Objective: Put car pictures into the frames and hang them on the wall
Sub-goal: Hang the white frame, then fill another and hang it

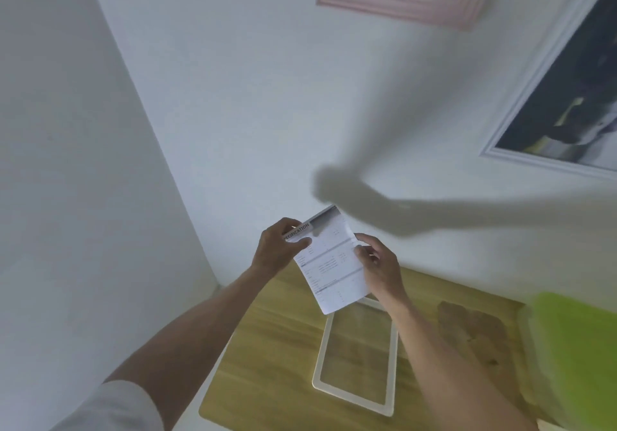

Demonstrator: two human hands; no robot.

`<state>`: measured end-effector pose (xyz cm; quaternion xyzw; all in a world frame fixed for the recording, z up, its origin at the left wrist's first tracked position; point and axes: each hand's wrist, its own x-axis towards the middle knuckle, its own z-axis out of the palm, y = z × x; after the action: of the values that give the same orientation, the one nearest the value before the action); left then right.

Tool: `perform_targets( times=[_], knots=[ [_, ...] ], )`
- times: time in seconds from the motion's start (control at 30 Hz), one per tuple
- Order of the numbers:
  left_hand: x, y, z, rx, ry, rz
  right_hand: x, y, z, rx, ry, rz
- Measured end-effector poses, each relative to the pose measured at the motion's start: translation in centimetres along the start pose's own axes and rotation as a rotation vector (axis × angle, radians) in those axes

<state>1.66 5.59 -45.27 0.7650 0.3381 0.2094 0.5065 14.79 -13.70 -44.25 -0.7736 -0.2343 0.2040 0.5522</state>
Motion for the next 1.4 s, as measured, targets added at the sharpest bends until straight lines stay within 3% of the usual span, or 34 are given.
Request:
perform_targets(
  times=[0.17,0.3,0.43,0.6,0.8,0.97,1.17,1.4],
  knots=[
    [-0.7,1.2,3.4,-0.249,-0.065,-0.156,-2.3,2.4,-3.1,0.157,0.123,0.188],
    [-2.2,1.5,6.1,-0.312,-0.261,-0.271,-3.9,4.6,-4.6,0.180,0.228,0.284],
    [-4.2,0.5,8.7,-0.157,-0.373,-0.279,-5.2,6.8,-5.3,0.198,0.288,0.391],
    [-6.6,-1.7,10.6,0.113,-0.422,-0.269,-7.5,10.0,-5.5,0.023,0.207,0.474],
    [-9.3,-3.4,11.0,0.371,-0.489,-0.157,-9.6,12.0,-5.0,-0.303,0.093,0.523],
    [-10.8,-4.7,11.3,0.777,-0.599,0.007,-10.6,13.0,-4.5,-0.436,0.048,0.496],
    [-11.4,-5.4,11.3,0.855,-0.572,0.069,-10.8,13.5,-4.3,-0.644,-0.046,0.463],
    [-10.7,-6.2,11.1,0.801,-0.618,0.030,-10.8,13.9,-4.0,-0.620,-0.072,0.457]
  ],
)
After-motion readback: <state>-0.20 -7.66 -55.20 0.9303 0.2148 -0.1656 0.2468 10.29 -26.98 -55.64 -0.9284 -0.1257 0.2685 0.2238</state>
